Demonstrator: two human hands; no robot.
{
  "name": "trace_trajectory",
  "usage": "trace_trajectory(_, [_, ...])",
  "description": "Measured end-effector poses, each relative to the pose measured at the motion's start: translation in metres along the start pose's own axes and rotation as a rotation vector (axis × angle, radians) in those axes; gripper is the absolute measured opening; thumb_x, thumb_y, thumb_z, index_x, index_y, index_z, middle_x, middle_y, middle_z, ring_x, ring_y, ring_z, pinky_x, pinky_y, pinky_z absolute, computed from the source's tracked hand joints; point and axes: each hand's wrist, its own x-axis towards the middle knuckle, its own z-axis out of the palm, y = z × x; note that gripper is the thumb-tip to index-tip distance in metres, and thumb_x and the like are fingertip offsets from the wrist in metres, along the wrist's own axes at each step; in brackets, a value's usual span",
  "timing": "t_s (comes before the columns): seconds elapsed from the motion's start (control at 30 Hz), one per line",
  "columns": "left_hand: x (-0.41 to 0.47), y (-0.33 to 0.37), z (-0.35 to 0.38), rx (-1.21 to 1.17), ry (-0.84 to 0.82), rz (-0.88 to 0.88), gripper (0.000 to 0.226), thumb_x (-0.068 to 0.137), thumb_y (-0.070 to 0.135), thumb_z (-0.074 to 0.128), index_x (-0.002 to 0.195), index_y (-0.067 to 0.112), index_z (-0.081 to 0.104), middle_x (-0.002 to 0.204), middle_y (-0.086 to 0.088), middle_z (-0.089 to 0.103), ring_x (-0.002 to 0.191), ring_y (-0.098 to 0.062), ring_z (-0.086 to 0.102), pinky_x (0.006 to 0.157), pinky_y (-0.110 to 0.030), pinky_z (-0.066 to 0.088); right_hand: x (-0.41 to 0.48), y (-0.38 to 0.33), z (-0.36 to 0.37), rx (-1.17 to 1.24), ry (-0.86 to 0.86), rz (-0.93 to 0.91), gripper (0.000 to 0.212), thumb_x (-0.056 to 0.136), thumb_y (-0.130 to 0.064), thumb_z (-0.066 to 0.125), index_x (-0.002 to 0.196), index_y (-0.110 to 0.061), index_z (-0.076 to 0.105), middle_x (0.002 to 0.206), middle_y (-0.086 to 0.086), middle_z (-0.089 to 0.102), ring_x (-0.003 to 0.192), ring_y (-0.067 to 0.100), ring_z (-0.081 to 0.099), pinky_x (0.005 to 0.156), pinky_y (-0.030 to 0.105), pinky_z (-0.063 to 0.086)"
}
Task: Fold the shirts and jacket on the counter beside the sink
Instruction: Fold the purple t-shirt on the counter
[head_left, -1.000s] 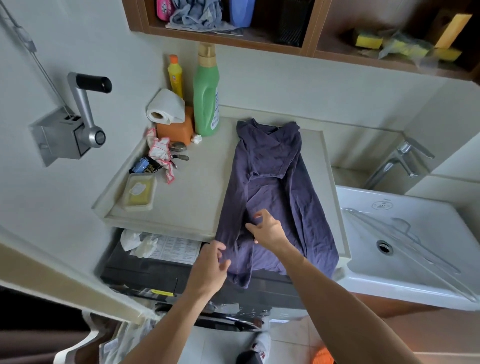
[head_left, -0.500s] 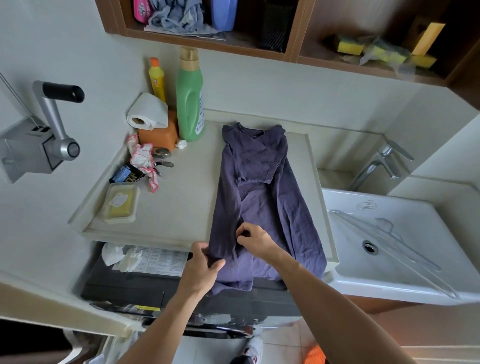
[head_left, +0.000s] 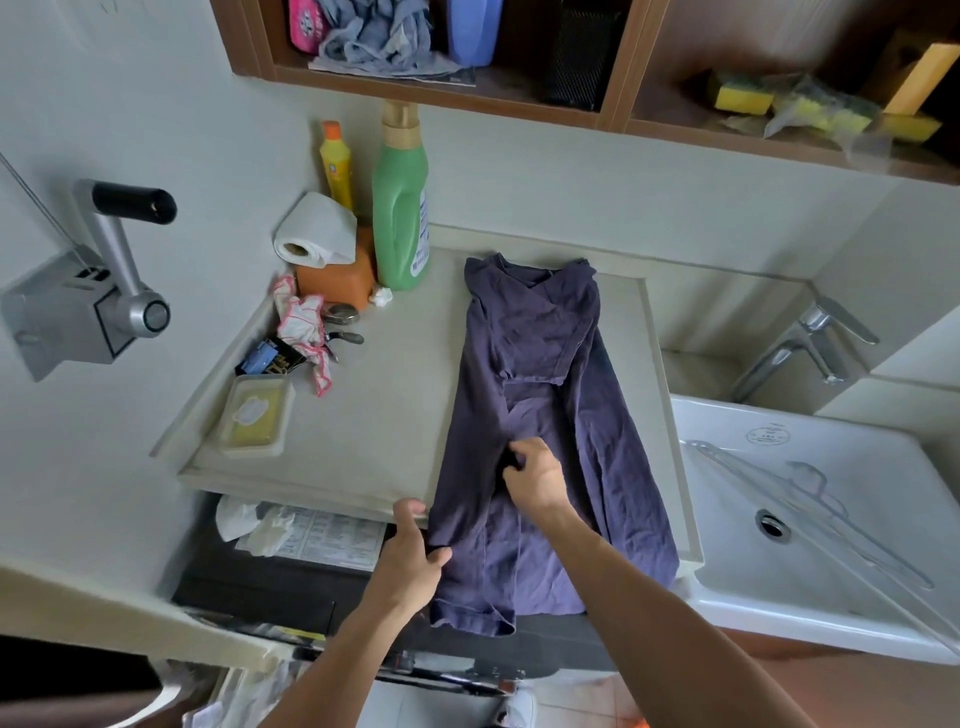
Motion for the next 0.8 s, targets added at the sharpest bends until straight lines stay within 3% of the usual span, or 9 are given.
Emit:
trace_trajectory(0.13, [-0.001,0.002,-0.002,0.073,-0.045,-0.007,0.056,0.092,0.023,0.068,0.129,0.021,0.025,0.098,-0.005,0.064,0.087,-0.027,0.066,0.077,-0.033,0.05,0.015,-0.01,-0.006,-0.045,-0.116,0.063,0.031,0.082,-0.007,0.053,0.11,-0.011,0.068,0.11,0.006,0.063,0.089,0.023,0.063,0.069,0.027,0.05])
trace_trajectory(0.2, [0.001,0.008,-0.007,0.2,-0.047,0.012,0.056,0.09,0.042,0.067,0.125,0.024,0.027,0.099,0.0,0.064,0.088,-0.025,0.066,0.076,-0.034,0.05,0.021,-0.012,-0.01,-0.041,-0.1,0.064,0.03,0.084,-0.01,0.055,0.111,-0.014,0.068,0.099,0.002,0.068,0.086,0.023,0.065,0.071,0.031,0.055])
trace_trajectory(0.27, [0.007,0.019,-0.013,0.314,0.062,0.04,0.05,0.09,0.058,0.059,0.12,0.026,0.037,0.102,0.003,0.064,0.094,-0.024,0.066,0.077,-0.034,0.048,0.029,-0.014,-0.013,-0.059,-0.057,0.062,0.025,0.087,-0.015,0.056,0.108,-0.016,0.07,0.098,0.003,0.07,0.089,0.024,0.066,0.079,0.034,0.057])
trace_trajectory(0.4, [0.028,0.042,-0.014,0.322,0.254,0.383,0.025,0.097,0.032,0.059,0.119,0.02,0.054,0.109,0.004,0.059,0.095,-0.019,0.063,0.078,-0.024,0.045,0.049,-0.022,-0.013,-0.06,-0.023,0.08,0.019,0.094,-0.025,0.054,0.09,-0.015,0.069,0.093,0.007,0.068,0.087,0.027,0.065,0.081,0.037,0.056])
trace_trajectory(0.47, [0.044,0.057,-0.008,0.334,0.237,0.493,0.032,0.098,0.02,0.056,0.13,0.021,0.052,0.127,0.003,0.055,0.112,-0.018,0.059,0.089,-0.025,0.047,0.058,-0.025,-0.014,-0.007,-0.037,0.131,0.034,0.099,-0.037,0.049,0.076,-0.014,0.06,0.081,0.007,0.064,0.079,0.029,0.064,0.078,0.042,0.058])
trace_trajectory(0.53, [0.058,0.068,0.0,0.331,0.151,0.501,0.049,0.1,0.02,0.051,0.147,0.022,0.037,0.153,0.004,0.037,0.137,-0.015,0.042,0.106,-0.027,0.041,0.062,-0.028,-0.01,-0.002,-0.084,0.152,0.041,0.098,-0.044,0.05,0.067,-0.017,0.054,0.075,0.005,0.062,0.077,0.029,0.064,0.074,0.038,0.057])
trace_trajectory(0.63, [0.074,0.067,0.014,0.428,0.052,0.421,0.061,0.103,0.031,0.044,0.157,0.023,0.017,0.164,0.004,0.019,0.148,-0.014,0.026,0.112,-0.028,0.036,0.067,-0.025,-0.011,-0.068,-0.125,0.081,0.037,0.089,-0.031,0.06,0.058,-0.016,0.044,0.06,0.001,0.055,0.062,0.026,0.06,0.058,0.033,0.049])
trace_trajectory(0.73, [0.08,0.059,0.022,0.652,0.061,0.369,0.056,0.104,0.042,0.034,0.156,0.021,0.025,0.164,0.002,0.02,0.148,-0.016,0.026,0.107,-0.031,0.042,0.079,-0.01,-0.021,0.084,-0.16,0.127,0.031,0.086,-0.024,0.065,0.062,-0.008,0.054,0.057,0.008,0.061,0.043,0.02,0.061,0.048,0.034,0.057])
trace_trajectory(0.8, [0.083,0.061,0.025,0.732,0.097,0.37,0.053,0.103,0.044,0.035,0.15,0.02,0.04,0.159,-0.003,0.032,0.142,-0.022,0.036,0.102,-0.036,0.047,0.087,-0.006,-0.032,0.137,-0.181,0.121,0.03,0.089,-0.028,0.066,0.069,-0.007,0.063,0.063,0.007,0.067,0.044,0.016,0.062,0.048,0.031,0.057])
